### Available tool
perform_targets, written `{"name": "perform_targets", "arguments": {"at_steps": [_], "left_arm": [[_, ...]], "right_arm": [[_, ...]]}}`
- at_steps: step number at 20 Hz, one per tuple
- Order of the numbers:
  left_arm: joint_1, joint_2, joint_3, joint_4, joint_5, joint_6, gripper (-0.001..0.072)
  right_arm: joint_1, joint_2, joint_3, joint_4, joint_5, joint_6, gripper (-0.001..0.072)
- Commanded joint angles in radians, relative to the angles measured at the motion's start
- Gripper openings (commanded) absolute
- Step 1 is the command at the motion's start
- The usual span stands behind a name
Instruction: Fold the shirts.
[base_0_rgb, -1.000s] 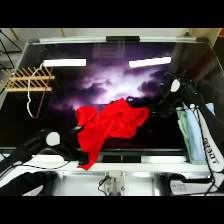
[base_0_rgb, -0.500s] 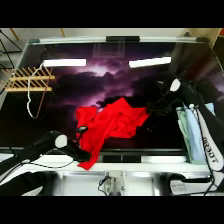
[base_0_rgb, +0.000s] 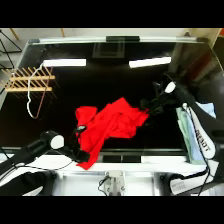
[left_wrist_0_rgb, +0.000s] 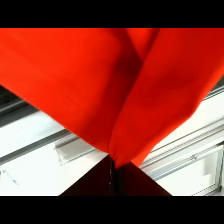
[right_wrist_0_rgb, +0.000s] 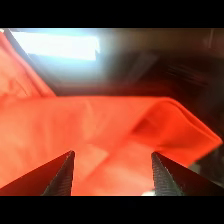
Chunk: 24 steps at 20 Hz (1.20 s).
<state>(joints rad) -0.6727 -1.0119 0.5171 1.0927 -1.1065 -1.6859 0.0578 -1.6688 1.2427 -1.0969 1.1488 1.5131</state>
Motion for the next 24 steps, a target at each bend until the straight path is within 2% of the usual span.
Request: {"name": "perform_targets", "arguments": {"at_steps": [1, 3, 4, 5, 8, 10, 13, 16, 18, 20, 21, 24], "left_arm": [[0.000, 0.024, 0.002, 0.000, -0.003, -0.015, 0.0031], [0.000, 0.028, 0.002, 0.000, -0.004, -0.016, 0.0032], [0.000, 0.028, 0.002, 0.000, -0.004, -0.019, 0.0032], [0.000, 0.028, 0.002, 0.000, -0.004, -0.022, 0.0032], [0.007, 0.034, 0.039, 0.055, -0.050, -0.046, 0.0031], [0.027, 0.048, 0.147, 0.242, -0.179, -0.094, 0.0031], [0.090, 0.087, 0.465, 0.580, -0.405, -0.106, 0.0030], [0.180, 0.106, 0.943, 0.735, -0.510, -0.069, 0.0031], [0.225, 0.105, 1.281, 0.736, -0.470, -0.063, 0.0031], [0.217, 0.105, 1.562, 0.709, -0.382, 0.017, 0.0031], [0.212, 0.109, 1.656, 0.702, -0.330, 0.016, 0.0031], [0.211, 0.164, 1.689, 0.702, -0.131, 0.016, 0.0031]], "right_arm": [[0.000, -0.035, 0.000, 0.042, -0.032, 0.034, 0.0597], [0.000, -0.060, 0.000, 0.079, -0.034, 0.046, 0.0581], [0.000, -0.066, 0.000, 0.097, -0.039, 0.046, 0.0368], [0.000, -0.065, 0.000, 0.115, -0.045, 0.048, 0.0056], [0.000, -0.039, 0.028, 0.128, -0.030, 0.002, 0.0064], [-0.001, 0.025, 0.068, 0.108, 0.000, -0.060, 0.0064], [-0.001, 0.185, 0.172, 0.084, 0.048, -0.200, 0.0064], [-0.001, 0.374, 0.303, 0.076, 0.068, -0.288, 0.0065], [-0.001, 0.502, 0.397, 0.055, 0.052, -0.292, 0.0065], [-0.001, 0.628, 0.467, 0.051, 0.017, -0.269, 0.0065], [-0.001, 0.690, 0.483, 0.049, -0.008, -0.253, 0.0065], [-0.001, 0.851, 0.487, 0.036, -0.047, -0.187, 0.0065]]}}
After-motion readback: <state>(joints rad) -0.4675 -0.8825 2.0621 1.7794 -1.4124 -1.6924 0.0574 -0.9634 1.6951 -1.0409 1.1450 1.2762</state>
